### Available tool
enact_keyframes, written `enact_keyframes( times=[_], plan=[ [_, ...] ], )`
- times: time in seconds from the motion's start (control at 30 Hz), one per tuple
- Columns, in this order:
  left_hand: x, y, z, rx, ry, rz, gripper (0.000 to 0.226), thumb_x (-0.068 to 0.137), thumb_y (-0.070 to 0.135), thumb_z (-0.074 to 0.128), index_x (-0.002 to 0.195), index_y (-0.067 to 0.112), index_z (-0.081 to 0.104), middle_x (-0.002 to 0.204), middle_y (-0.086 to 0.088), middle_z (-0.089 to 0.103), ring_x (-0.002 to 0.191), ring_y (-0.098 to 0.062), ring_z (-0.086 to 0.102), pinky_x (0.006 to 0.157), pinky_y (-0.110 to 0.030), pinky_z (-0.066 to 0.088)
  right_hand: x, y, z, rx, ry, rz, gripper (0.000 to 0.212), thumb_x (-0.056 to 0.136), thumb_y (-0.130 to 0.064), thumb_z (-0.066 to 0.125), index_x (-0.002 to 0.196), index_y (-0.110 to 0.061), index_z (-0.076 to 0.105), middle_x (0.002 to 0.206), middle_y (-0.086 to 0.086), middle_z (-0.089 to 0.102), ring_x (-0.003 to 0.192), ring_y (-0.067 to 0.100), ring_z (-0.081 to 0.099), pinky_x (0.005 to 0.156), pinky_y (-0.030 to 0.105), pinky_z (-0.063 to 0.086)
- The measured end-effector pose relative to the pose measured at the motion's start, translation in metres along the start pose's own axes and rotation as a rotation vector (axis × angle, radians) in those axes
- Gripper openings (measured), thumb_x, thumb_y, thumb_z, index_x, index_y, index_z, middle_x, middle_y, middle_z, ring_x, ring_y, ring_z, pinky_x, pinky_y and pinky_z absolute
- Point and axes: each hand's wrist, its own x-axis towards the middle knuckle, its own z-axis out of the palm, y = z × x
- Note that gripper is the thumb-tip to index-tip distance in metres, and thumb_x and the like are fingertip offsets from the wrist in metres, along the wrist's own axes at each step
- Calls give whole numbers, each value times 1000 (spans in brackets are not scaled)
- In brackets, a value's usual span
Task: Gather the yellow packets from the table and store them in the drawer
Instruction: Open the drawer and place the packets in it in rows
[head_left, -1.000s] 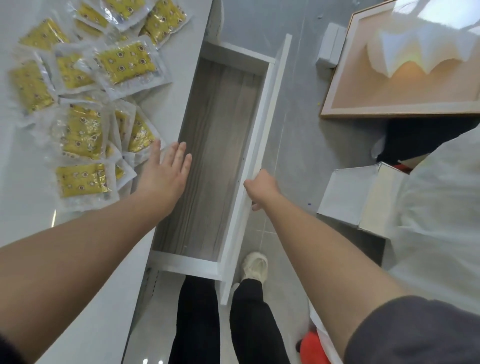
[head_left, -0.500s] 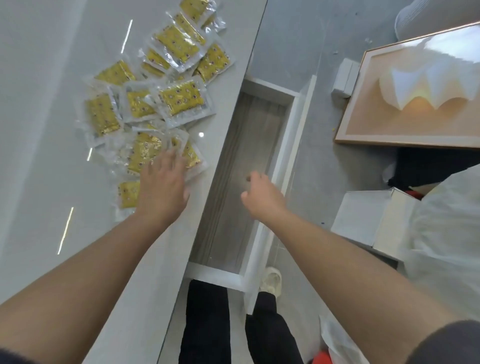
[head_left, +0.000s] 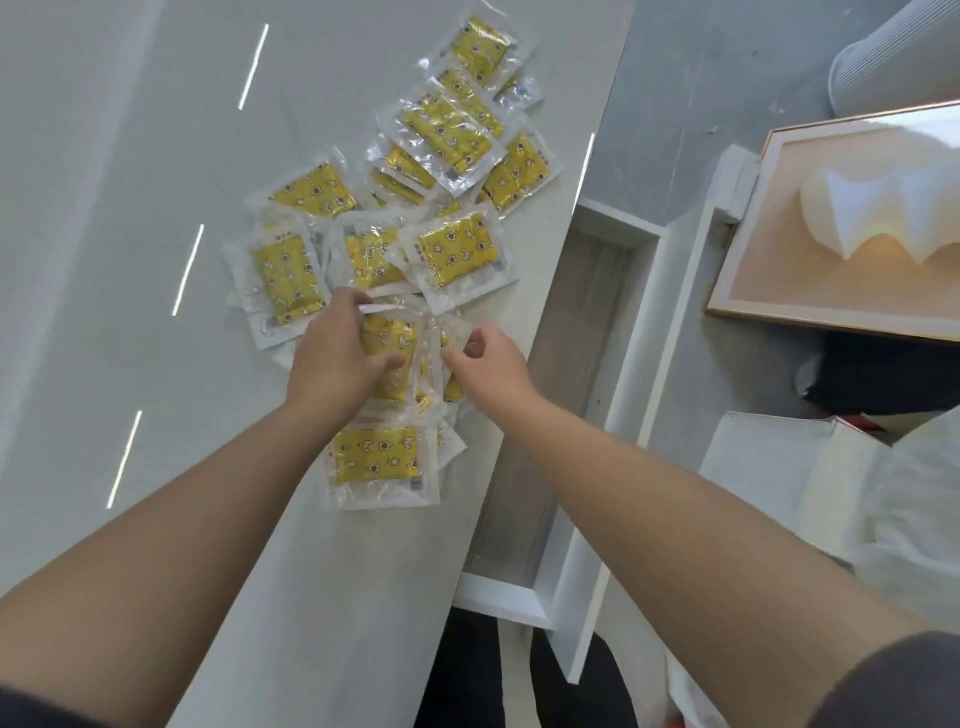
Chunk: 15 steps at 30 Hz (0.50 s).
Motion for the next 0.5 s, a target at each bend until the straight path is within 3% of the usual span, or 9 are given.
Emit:
enact_keyframes(
  times=[0.13, 0.23, 0.33, 0.4, 0.47, 0.5],
  plan=[
    [0, -1, -4, -221, 2, -44, 64, 75, 22, 82, 124, 29, 41, 101, 0, 61, 87, -20, 62, 75, -40, 56, -4, -2, 7, 47, 211, -52, 22, 90, -24, 62, 108, -18, 51, 95, 1, 58, 84, 17, 60, 74, 34, 54],
    [-5, 0, -8, -459, -1, -94, 59, 78, 15, 79, 122, 28, 43, 99, 0, 67, 82, -11, 67, 65, -28, 54, -11, 0, 12, 26, 87, -83, 9, 92, -23, 57, 97, -16, 56, 89, -3, 59, 80, 13, 56, 72, 28, 47],
    [-10, 4, -11, -554, -20, -99, 58, 78, 13, 78, 125, 23, 45, 99, -1, 69, 83, -13, 69, 66, -28, 55, -13, 5, 13, -11, -50, -93, 21, 90, -24, 57, 95, -3, 55, 85, 6, 55, 74, 16, 48, 67, 32, 42],
    [-13, 7, -12, -591, -8, -98, 53, 79, 13, 77, 122, 22, 48, 99, 1, 69, 84, -12, 69, 67, -27, 56, -11, 7, 8, 11, -108, -88, 21, 90, -25, 59, 90, -4, 57, 78, 5, 55, 69, 14, 48, 63, 29, 41],
    [-15, 10, -12, -642, 24, -119, 46, 80, 13, 77, 118, 22, 52, 98, 5, 69, 84, -9, 69, 70, -27, 56, -9, 6, 1, 58, -143, -103, 22, 89, -25, 63, 84, -5, 57, 73, 1, 56, 65, 14, 52, 61, 26, 44],
    [-15, 12, -11, -671, 43, -132, 45, 80, 13, 77, 118, 21, 53, 99, 5, 69, 85, -9, 69, 71, -28, 56, -8, 7, -2, 94, -163, -109, 27, 88, -27, 65, 89, -1, 59, 78, 7, 63, 71, 20, 60, 67, 31, 50]
  ],
)
